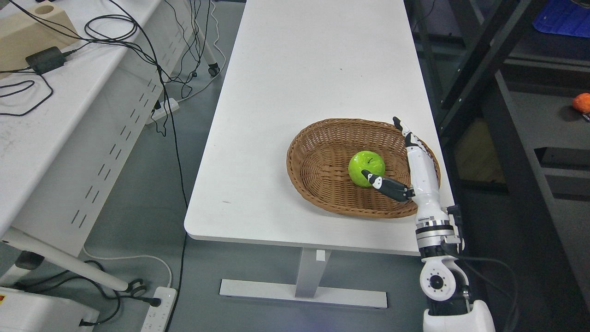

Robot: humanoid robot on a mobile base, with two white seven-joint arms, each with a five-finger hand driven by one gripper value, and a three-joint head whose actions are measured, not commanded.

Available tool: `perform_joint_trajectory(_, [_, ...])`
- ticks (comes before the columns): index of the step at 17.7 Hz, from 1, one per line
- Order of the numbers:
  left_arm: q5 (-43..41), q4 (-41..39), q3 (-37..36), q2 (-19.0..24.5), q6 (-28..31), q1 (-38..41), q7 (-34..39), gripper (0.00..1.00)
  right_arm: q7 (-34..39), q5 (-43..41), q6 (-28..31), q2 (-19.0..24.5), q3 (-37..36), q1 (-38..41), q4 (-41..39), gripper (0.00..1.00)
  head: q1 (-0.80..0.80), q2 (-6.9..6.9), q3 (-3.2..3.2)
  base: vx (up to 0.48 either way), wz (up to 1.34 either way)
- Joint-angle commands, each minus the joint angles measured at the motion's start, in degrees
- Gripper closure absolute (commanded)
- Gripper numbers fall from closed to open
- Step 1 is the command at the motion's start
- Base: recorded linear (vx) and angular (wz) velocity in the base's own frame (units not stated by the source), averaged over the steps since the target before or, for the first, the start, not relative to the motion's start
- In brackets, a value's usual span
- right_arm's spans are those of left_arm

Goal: Place green apple on left shelf middle layer
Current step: 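Reach the right hand into the wicker basket over the green apple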

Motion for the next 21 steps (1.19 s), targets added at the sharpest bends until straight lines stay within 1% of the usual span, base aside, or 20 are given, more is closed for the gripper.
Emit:
perform_joint_trajectory(1, [0.06, 0.0, 0.0, 1.0, -0.01, -1.23, -0.04, 0.0, 1.65, 2.73, -0.43, -1.87, 2.2, -3.79, 0.55, 0.05, 0.0, 0.0, 0.0, 0.046, 0.0])
perform_joint_trajectory(5, [-0.03, 0.0, 0.0, 1.0, -0.01, -1.23, -0.04, 0.0, 3.67, 6.25, -0.17, -3.19, 3.95, -7.13, 3.71, 0.05, 0.0, 0.0, 0.0, 0.042, 0.0])
perform_joint_trajectory(8, [-0.03, 0.0, 0.0, 1.0, -0.01, -1.23, -0.04, 0.0, 6.39, 7.56, -0.43, -5.47, 7.9, -7.93, 5.73, 0.05, 0.0, 0.0, 0.0, 0.036, 0.0])
perform_joint_trajectory(12, [-0.03, 0.0, 0.0, 1.0, -0.01, -1.23, -0.04, 0.0, 6.75, 10.46, -0.52, -6.18, 10.55, -9.42, 9.25, 0.05, 0.0, 0.0, 0.0, 0.029, 0.0])
perform_joint_trajectory(15, [-0.03, 0.0, 0.0, 1.0, -0.01, -1.23, -0.04, 0.0, 6.84, 10.91, -0.61, -6.7, 10.99, -11.09, 11.88, 0.05, 0.0, 0.0, 0.0, 0.015, 0.0])
perform_joint_trajectory(19, [-0.03, 0.0, 0.0, 1.0, -0.01, -1.23, -0.04, 0.0, 9.56, 10.91, -0.52, -7.14, 12.57, -13.9, 17.07, 0.05, 0.0, 0.0, 0.0, 0.004, 0.0])
perform_joint_trajectory(21, [-0.03, 0.0, 0.0, 1.0, -0.01, -1.23, -0.04, 0.0, 9.65, 10.91, -0.61, -7.49, 12.75, -14.08, 17.95, 0.05, 0.0, 0.0, 0.0, 0.0, 0.0])
